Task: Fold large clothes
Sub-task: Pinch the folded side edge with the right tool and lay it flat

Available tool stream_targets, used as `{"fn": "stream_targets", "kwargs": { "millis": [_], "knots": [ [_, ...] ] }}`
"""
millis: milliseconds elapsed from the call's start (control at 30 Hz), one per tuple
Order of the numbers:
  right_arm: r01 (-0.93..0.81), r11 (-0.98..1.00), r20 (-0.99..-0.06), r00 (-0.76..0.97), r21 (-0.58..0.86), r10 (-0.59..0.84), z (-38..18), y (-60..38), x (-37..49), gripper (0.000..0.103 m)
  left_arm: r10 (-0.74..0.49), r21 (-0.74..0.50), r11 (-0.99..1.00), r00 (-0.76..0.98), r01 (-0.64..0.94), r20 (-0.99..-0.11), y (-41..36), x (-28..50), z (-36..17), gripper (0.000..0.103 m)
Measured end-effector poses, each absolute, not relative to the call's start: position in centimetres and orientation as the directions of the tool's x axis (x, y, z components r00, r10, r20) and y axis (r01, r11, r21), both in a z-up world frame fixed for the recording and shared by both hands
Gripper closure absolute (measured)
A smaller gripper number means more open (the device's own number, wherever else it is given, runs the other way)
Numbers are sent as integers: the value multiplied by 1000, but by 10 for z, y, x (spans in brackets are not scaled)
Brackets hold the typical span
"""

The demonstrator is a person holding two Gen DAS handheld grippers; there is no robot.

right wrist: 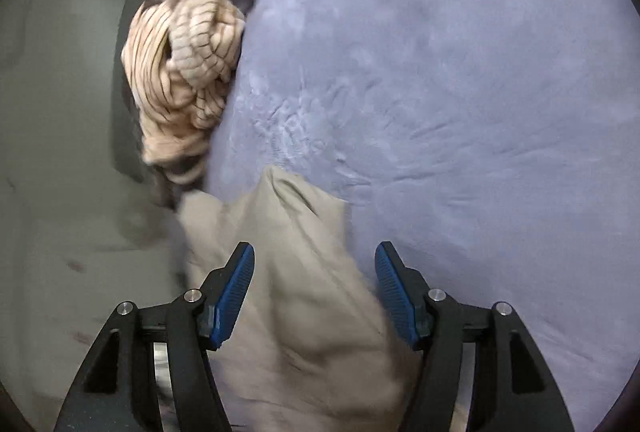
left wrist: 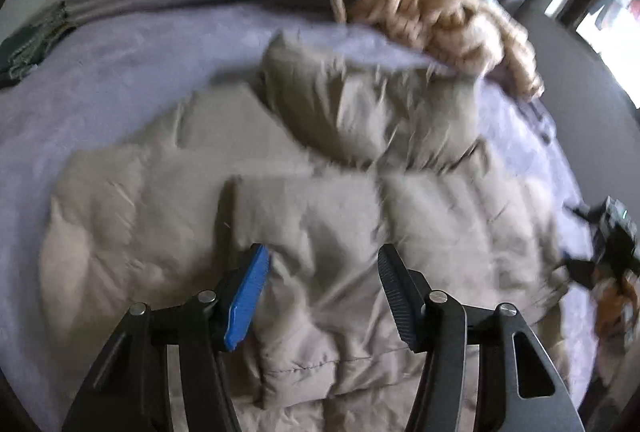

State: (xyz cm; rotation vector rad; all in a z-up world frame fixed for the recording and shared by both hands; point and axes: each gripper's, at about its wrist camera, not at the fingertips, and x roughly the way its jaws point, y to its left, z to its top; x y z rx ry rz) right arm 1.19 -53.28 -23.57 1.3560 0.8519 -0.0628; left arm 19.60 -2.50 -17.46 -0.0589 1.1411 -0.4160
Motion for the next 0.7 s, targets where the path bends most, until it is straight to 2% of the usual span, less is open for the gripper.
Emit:
{"fn": "stream_targets", "kwargs": {
  "millis": [67,167,233,300,433,567,700],
  "knots": [
    [480,234,-529,700,846,479,-242,-527,30,92,-313,-221,933,339,283,-887,-27,197,-188,44],
    [440,479,-641,629,760,439,-218,-513,53,94,-315,-231,935,332,267,-889,-23,197,-193,44],
    [456,634,-760,543,625,359,-220,-507,65,94,-316,-230,934,328,275,-890,-24,197,-196,44],
    [460,713,-822,485,530,298,-230,-506,71,95,-308,-216,933,327,289,-894,-29,196,-199,44],
    [444,721,-795,556,532,244,-229,-504,65,95,-284,-194,941,335,277,-898,-33,194,-195,44],
    [433,786,-811,567,440,142,-194,-486,38,95,-273,-191,951,372,243,-887,-18,188,-176,44],
    [366,839,-808,573,404,139,-170,-457,12,95,-247,-172,959,369,227,-896,-3,177,-173,44]
  ]
}}
